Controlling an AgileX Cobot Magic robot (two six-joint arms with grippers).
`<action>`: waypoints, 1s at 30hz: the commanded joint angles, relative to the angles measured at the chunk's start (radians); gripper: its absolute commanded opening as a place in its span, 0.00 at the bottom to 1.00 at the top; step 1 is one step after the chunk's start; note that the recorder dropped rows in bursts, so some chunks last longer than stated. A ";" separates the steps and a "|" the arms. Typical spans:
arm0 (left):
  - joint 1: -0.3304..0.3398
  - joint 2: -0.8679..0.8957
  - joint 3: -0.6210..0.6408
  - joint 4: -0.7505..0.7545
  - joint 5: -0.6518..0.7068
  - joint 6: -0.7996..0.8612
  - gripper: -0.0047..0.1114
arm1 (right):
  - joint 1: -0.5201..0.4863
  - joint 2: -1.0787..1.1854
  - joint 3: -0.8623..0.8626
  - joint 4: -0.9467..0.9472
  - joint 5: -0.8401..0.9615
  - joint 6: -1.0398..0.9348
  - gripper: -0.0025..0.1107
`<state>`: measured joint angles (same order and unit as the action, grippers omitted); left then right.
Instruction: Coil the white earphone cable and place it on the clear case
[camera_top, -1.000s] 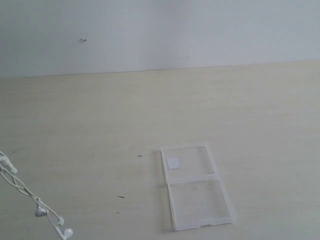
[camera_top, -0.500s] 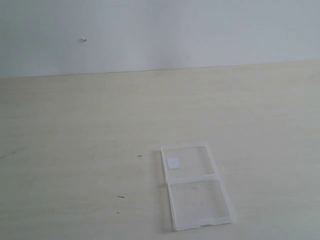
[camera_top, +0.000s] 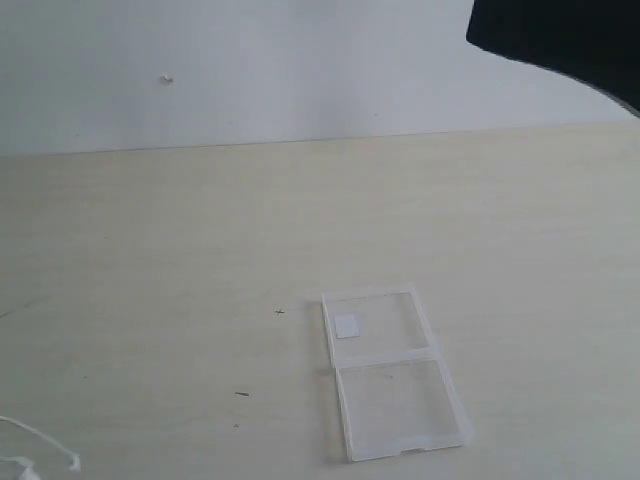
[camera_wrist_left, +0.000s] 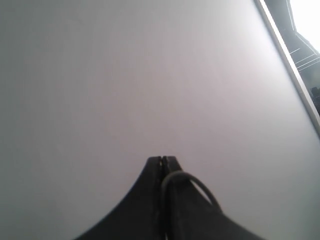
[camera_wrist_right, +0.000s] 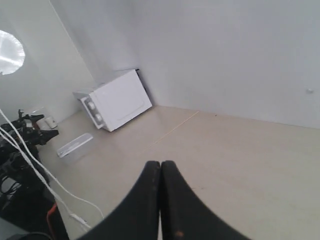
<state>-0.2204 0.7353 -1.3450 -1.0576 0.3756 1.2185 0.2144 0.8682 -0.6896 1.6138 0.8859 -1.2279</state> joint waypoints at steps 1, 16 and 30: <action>0.001 -0.004 -0.006 -0.005 0.013 -0.007 0.04 | -0.004 0.023 -0.008 0.037 0.115 -0.034 0.02; 0.001 -0.004 -0.007 -0.007 0.019 -0.007 0.04 | 0.293 0.222 -0.008 0.131 0.099 -0.521 0.20; 0.001 0.083 -0.007 -0.079 0.056 0.000 0.04 | 0.559 0.403 -0.098 0.131 -0.091 -0.623 0.37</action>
<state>-0.2204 0.7788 -1.3513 -1.1045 0.4096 1.2185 0.7626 1.2614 -0.7591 1.7305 0.8093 -1.8388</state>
